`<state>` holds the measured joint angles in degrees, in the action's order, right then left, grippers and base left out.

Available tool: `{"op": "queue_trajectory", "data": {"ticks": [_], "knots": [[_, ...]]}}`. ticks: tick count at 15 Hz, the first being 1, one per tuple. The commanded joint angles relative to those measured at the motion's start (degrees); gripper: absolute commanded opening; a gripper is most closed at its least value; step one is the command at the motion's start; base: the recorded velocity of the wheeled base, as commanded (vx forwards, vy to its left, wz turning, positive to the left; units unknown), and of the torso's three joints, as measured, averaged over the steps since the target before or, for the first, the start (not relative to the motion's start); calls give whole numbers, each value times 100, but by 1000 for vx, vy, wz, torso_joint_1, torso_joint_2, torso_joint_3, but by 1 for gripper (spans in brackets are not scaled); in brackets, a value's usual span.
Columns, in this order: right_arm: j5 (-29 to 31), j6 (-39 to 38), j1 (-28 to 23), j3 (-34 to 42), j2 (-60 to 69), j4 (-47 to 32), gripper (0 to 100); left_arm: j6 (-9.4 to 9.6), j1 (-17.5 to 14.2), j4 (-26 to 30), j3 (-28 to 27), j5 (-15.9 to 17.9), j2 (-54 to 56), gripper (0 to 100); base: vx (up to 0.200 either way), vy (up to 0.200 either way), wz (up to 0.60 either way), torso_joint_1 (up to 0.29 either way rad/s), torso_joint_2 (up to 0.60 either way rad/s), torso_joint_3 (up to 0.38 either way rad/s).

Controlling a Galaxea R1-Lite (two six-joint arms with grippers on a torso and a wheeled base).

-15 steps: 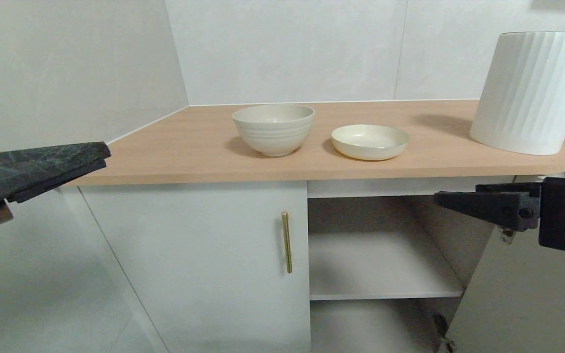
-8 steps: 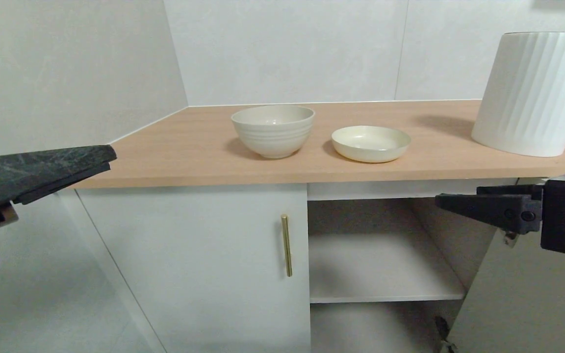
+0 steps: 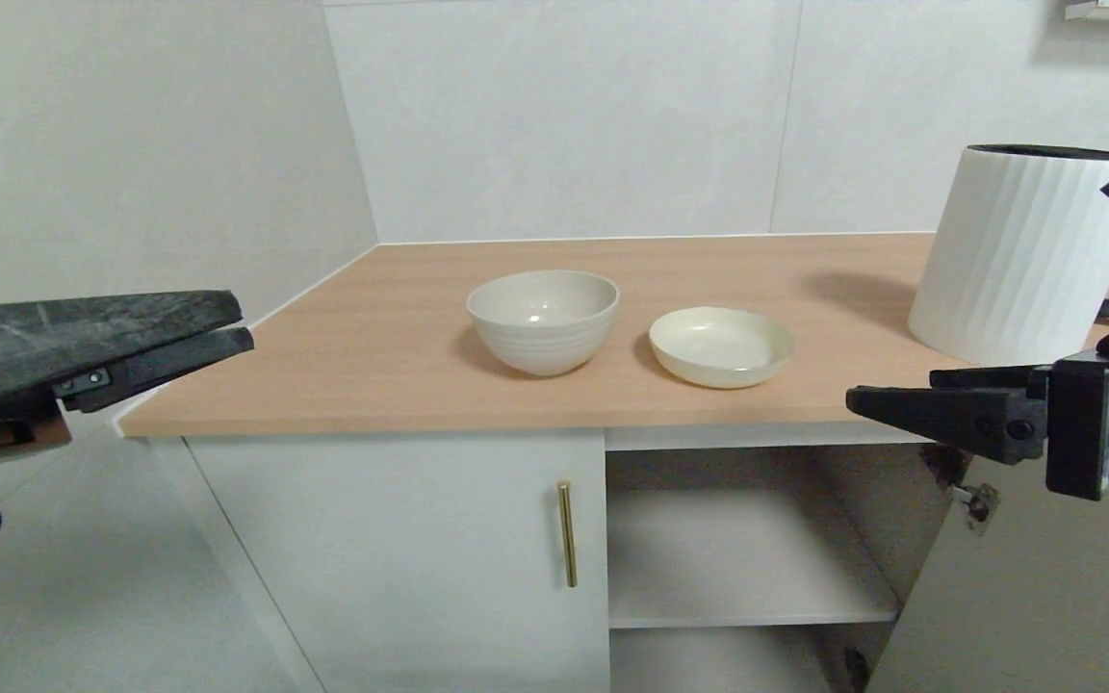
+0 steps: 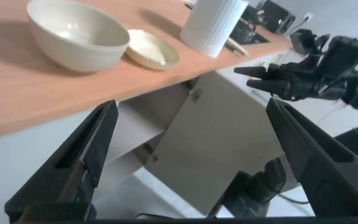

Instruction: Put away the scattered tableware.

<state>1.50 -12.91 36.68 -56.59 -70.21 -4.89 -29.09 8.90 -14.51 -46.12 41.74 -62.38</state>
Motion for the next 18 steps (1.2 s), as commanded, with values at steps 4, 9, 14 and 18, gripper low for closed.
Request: {"op": "queue_trajectory", "data": {"ticks": [4,9,14,18], "knots": [[-44,-1,-47,-1,-63,-3,100,-62,-2,0,-38,-43,-328,100,0,0,0,173,-481,-299],[-71,-1,-47,-1,-90,5,100,-62,-2,0,-47,-96,-591,100,0,0,0,192,-487,-287],[-150,175,-320,-1,-582,199,100,-62,-11,18,-477,-289,-1286,100,0,0,0,185,-434,-240],[123,-520,-355,-696,-1435,375,100,-62,-20,756,-1233,-333,-2112,100,0,0,0,26,-50,-35]]}}
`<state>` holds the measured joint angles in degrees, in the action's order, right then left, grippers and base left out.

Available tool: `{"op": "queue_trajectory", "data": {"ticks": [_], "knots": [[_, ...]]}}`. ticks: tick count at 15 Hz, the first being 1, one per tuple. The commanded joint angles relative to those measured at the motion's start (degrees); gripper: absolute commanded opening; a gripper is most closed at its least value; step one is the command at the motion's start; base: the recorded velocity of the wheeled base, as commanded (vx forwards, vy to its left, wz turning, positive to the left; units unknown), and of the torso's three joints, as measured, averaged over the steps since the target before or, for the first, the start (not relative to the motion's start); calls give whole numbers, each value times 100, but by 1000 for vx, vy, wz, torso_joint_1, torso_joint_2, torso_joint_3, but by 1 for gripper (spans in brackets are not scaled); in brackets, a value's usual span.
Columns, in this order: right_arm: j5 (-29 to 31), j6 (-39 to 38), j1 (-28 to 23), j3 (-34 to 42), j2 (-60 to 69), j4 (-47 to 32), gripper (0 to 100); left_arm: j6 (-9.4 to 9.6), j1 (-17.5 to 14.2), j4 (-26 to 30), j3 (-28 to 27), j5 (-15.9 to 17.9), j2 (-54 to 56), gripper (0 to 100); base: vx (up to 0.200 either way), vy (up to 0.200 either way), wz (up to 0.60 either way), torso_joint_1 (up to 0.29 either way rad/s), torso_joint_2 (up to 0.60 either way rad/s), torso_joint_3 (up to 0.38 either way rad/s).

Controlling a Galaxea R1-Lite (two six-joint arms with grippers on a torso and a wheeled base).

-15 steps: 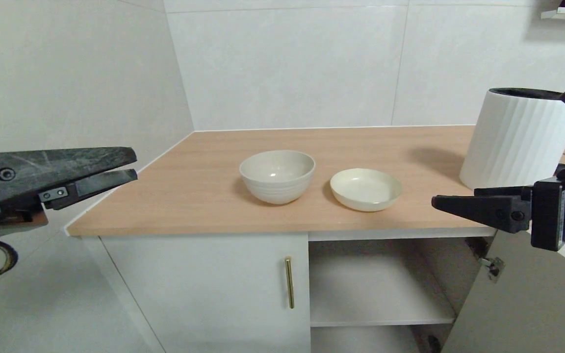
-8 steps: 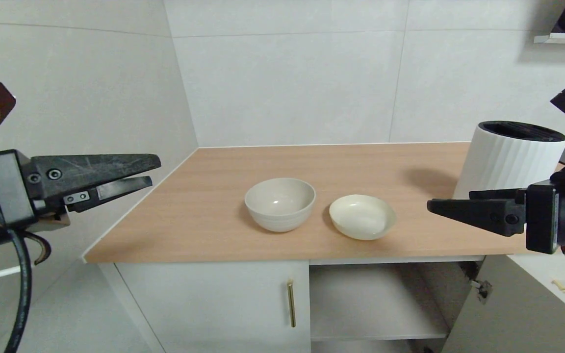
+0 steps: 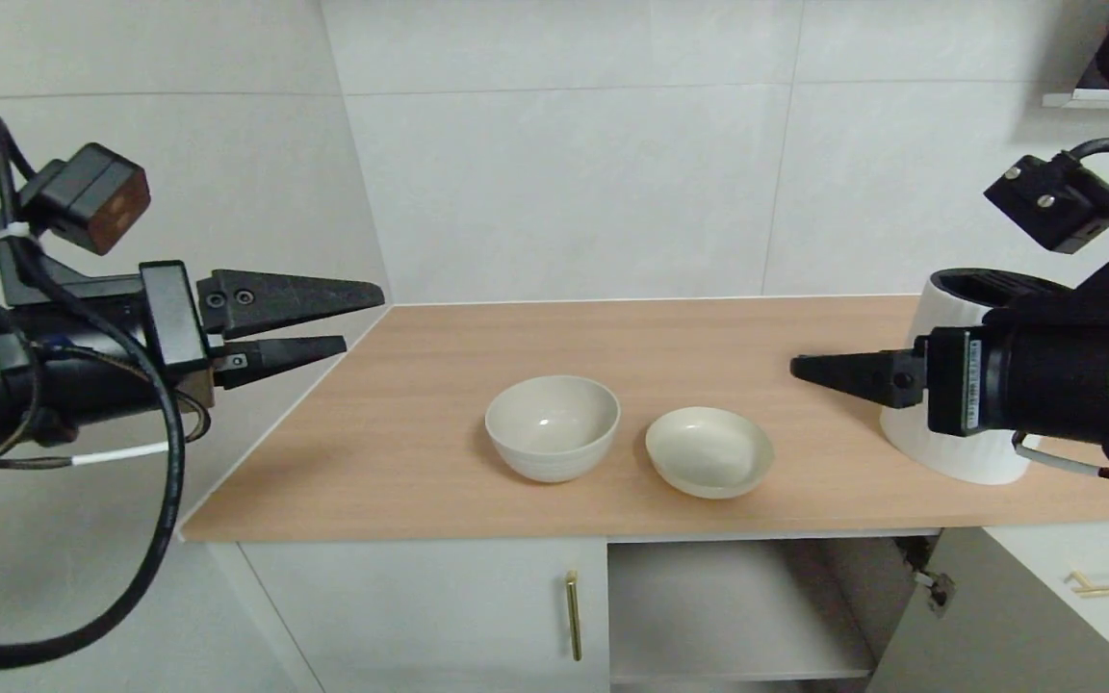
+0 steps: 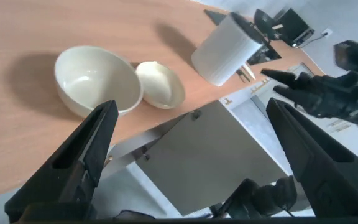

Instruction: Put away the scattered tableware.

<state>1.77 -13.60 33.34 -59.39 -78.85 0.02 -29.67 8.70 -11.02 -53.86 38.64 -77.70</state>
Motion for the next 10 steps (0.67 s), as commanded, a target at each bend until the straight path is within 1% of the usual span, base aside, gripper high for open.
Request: {"op": "queue_trajectory", "data": {"ticks": [1,2,3,4,5,6,7,8,9,10], "knots": [[104,-608,-47,-591,-728,-231,100,-4,0,733,-802,-76,-808,100,0,0,0,0,0,0],[104,-714,-205,-758,-983,-539,100,-56,123,1796,-1768,-525,-1282,100,0,0,0,0,0,0],[104,-723,-258,-828,-1133,-591,100,-241,439,2728,-2182,-1245,-1511,100,0,0,0,0,0,0],[96,-775,-363,-890,-1282,-600,100,-302,527,2930,-2287,-1694,-1775,100,0,0,0,0,0,0],[96,-775,-363,-890,-1282,-600,100,-302,527,2930,-2287,-1694,-1775,100,0,0,0,0,0,0],[113,-933,-425,-934,-1493,-591,100,-355,720,2640,-2313,-2449,-2117,100,0,0,0,0,0,0],[113,-951,-460,-925,-1546,-591,100,-399,879,2464,-2269,-2687,-2249,100,0,0,0,0,0,0],[113,-951,-478,-907,-1555,-583,100,-522,1046,2332,-2252,-2748,-2434,100,0,0,0,0,0,0],[113,-951,-478,-899,-1555,-574,100,-557,1116,2245,-2269,-2731,-2566,100,0,0,0,0,0,0],[140,-951,-486,-890,-1546,-574,100,-601,1230,2007,-2296,-2775,-2838,100,0,0,0,0,0,0]]}}
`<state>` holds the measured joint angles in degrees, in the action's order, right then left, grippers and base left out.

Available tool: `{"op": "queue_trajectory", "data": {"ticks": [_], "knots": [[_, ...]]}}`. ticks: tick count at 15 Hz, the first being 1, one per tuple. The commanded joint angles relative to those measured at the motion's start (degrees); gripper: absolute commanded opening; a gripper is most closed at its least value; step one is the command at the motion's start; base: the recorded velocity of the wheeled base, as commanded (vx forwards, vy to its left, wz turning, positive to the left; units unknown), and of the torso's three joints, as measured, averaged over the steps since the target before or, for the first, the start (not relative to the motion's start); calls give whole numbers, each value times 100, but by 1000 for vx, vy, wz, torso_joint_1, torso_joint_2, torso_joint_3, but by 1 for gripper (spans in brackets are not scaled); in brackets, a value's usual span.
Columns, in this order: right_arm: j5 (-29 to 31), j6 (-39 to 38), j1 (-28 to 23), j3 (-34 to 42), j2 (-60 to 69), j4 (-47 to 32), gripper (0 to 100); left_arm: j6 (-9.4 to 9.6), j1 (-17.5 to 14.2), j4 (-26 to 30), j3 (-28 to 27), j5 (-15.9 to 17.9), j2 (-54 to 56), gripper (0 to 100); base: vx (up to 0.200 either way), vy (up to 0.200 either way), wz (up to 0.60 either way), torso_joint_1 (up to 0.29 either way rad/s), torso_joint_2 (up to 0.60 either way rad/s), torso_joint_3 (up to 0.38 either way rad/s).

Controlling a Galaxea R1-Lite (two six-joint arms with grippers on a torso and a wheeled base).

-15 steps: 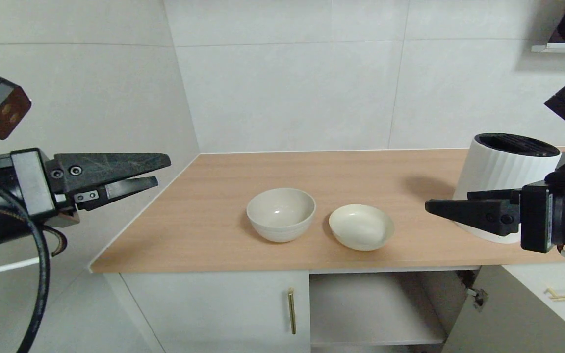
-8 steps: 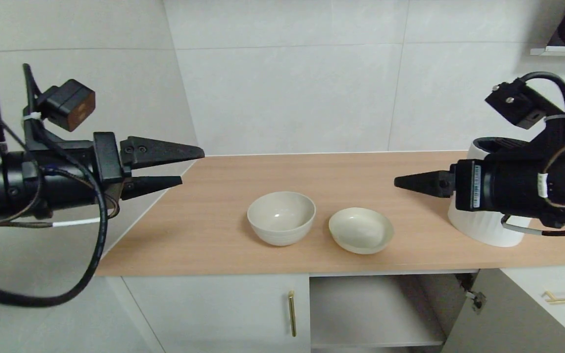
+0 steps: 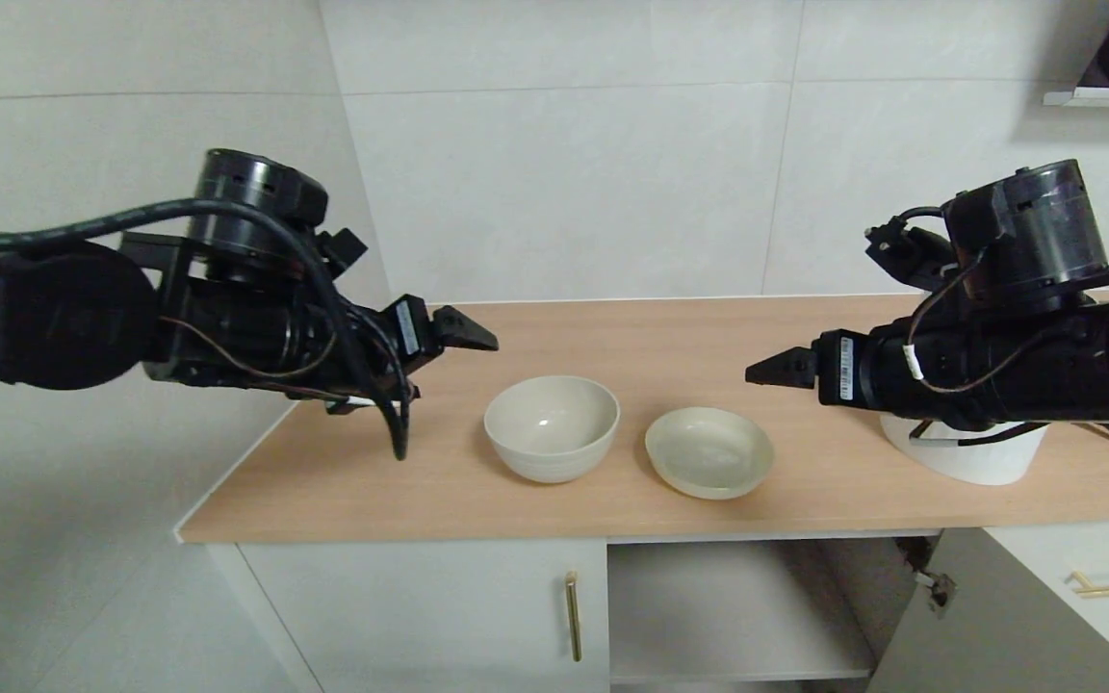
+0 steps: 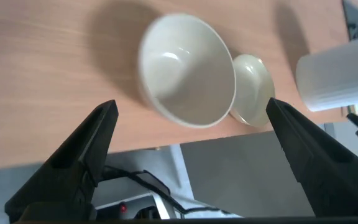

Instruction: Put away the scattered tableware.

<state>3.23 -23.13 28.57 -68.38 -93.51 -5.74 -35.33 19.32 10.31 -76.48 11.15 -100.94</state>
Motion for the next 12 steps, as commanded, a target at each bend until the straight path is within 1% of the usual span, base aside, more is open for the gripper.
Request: {"op": "queue_trajectory", "data": {"ticks": [1,6,12], "knots": [[37,1,-10,17,-88,3,100,-36,247,-302,-7,-87,-726,100,0,0,0,0,0,0],[99,27,-10,61,-88,3,100,-36,239,-311,-16,-324,-954,100,0,0,0,0,0,0],[108,27,-10,61,-97,3,100,-27,247,-311,-24,-324,-1323,100,0,0,0,0,0,0]]}}
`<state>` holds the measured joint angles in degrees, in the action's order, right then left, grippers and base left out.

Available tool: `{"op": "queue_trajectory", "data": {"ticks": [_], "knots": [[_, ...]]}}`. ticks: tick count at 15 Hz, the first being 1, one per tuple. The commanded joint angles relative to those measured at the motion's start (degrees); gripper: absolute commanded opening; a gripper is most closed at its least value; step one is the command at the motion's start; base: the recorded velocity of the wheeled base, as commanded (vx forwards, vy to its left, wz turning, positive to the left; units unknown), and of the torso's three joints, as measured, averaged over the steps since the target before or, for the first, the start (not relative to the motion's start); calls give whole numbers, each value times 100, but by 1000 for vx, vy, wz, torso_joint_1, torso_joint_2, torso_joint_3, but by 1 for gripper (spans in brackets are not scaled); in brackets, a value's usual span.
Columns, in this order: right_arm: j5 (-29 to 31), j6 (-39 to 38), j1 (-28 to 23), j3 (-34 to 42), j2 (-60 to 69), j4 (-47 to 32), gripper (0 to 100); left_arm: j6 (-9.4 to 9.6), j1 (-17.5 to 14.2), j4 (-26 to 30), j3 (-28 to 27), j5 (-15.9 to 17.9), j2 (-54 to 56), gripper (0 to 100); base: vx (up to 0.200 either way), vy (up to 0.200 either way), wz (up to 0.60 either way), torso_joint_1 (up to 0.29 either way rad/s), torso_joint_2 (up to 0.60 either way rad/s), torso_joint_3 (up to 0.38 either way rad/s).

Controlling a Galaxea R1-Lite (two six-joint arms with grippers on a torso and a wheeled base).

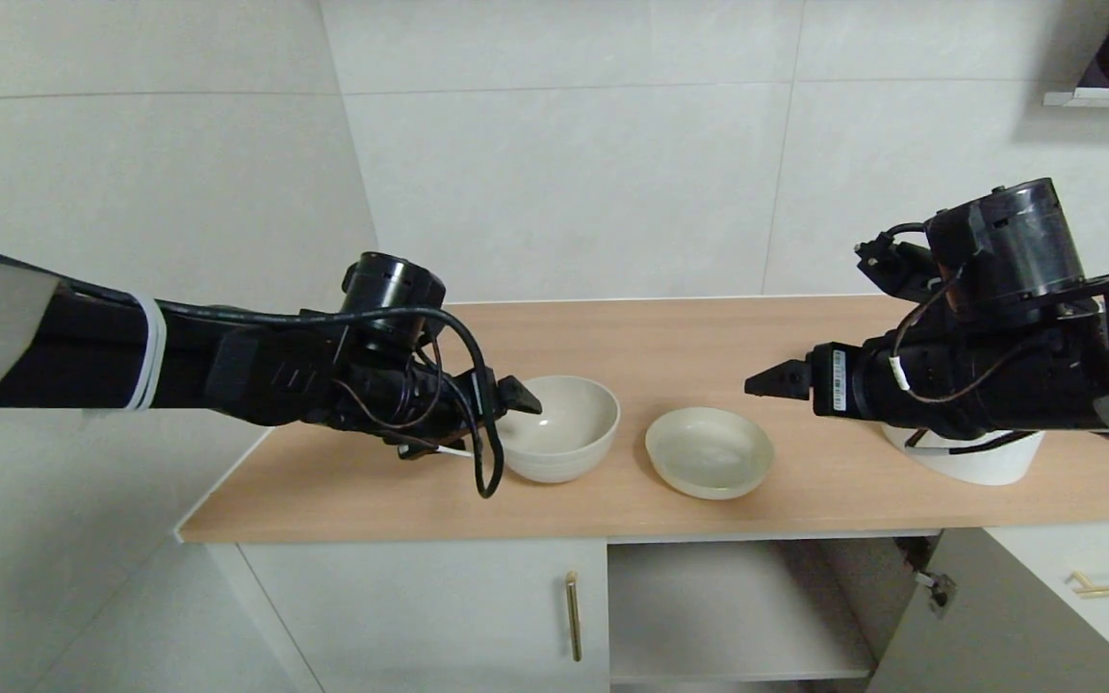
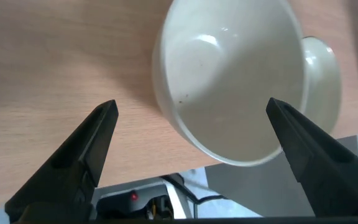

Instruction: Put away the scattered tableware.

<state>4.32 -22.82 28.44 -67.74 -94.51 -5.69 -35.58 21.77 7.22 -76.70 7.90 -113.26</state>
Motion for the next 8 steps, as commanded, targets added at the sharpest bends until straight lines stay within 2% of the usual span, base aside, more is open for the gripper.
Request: {"op": "queue_trajectory", "data": {"ticks": [1,3,4,8], "knots": [[-1,-3,4,-2,3,-2,100,-1,2,-1,-3,1,-100,100,0,0,0,0,0,0],[-1,-3,-5,-2,3,-2,100,-1,11,-1,-3,10,-152,100,0,0,0,0,0,0],[-10,-3,-5,-2,3,-2,100,-1,29,-1,-3,10,-170,0,0,0,0,0,0,0],[-1,-3,-5,-2,21,-2,100,-1,46,-1,-11,36,-231,0,0,0,0,0,0,0]]}}
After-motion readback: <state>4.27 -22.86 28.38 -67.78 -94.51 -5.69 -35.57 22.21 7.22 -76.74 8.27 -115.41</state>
